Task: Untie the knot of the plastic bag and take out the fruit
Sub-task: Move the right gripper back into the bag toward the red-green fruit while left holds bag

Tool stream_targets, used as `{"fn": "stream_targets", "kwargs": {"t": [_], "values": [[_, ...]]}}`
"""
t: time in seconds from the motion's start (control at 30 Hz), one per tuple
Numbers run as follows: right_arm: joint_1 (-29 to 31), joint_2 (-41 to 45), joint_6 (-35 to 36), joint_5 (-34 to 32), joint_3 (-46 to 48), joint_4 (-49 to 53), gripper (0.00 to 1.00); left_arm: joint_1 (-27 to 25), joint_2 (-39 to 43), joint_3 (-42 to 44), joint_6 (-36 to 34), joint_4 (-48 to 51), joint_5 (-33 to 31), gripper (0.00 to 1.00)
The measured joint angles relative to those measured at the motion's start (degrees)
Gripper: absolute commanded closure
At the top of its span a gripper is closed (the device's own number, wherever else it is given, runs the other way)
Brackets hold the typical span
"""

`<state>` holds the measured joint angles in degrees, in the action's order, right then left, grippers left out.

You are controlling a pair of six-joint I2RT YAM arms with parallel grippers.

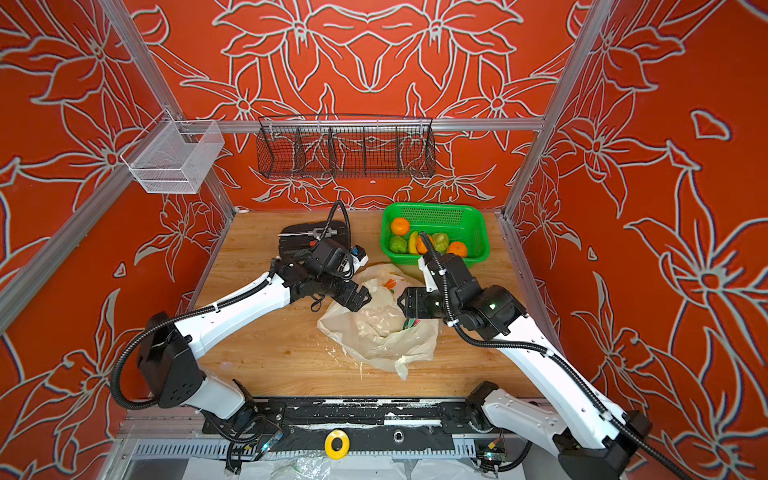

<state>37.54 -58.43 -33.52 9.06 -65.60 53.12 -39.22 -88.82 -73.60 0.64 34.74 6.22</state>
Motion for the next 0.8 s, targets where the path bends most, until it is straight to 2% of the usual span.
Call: {"fn": "stream_targets", "kwargs": {"t": [0.13,0.3,0.33,0.47,0.53,0.7,0.77,0.8], "values": [[2.08,-1.86,-0.33,-0.11,1.38,1.62,0.24,-3.56,-1.51,-0.2,-3.28,1.95,-8.02,0.02],[2.49,-2.32,-0.83,0.13,2.67,0.83,0.24,-5.42,-5.51,-0.9,-5.18,3.37,-14.16,0.01],[2.62,-2.38,-1.03,0.35,2.73,0.55,0.24,-5.44,-6.34,-1.11,-5.14,3.54,-14.95,0.05],[3.72,-3.08,-1.44,1.05,2.8,-0.57,0.25,-5.46,-9.49,-2.14,-4.22,3.82,-18.1,0.26],[4.52,-3.23,-1.49,1.33,2.91,-0.9,0.26,-5.46,-9.9,-2.25,-3.63,3.8,-19.08,0.4],[7.1,-3.39,-1.46,1.75,3.04,-1.64,0.27,-5.46,-9.9,-2.54,-1.22,3.5,-19.61,0.84],[8.35,-3.74,-1.46,1.99,3.48,-2.51,0.27,-5.46,-9.84,-2.54,-0.5,3.34,-19.06,0.97],[9.11,-4.24,-1.49,2.05,3.82,-2.93,0.27,-5.46,-9.73,-2.54,0.09,3.21,-18.56,1.0]]}}
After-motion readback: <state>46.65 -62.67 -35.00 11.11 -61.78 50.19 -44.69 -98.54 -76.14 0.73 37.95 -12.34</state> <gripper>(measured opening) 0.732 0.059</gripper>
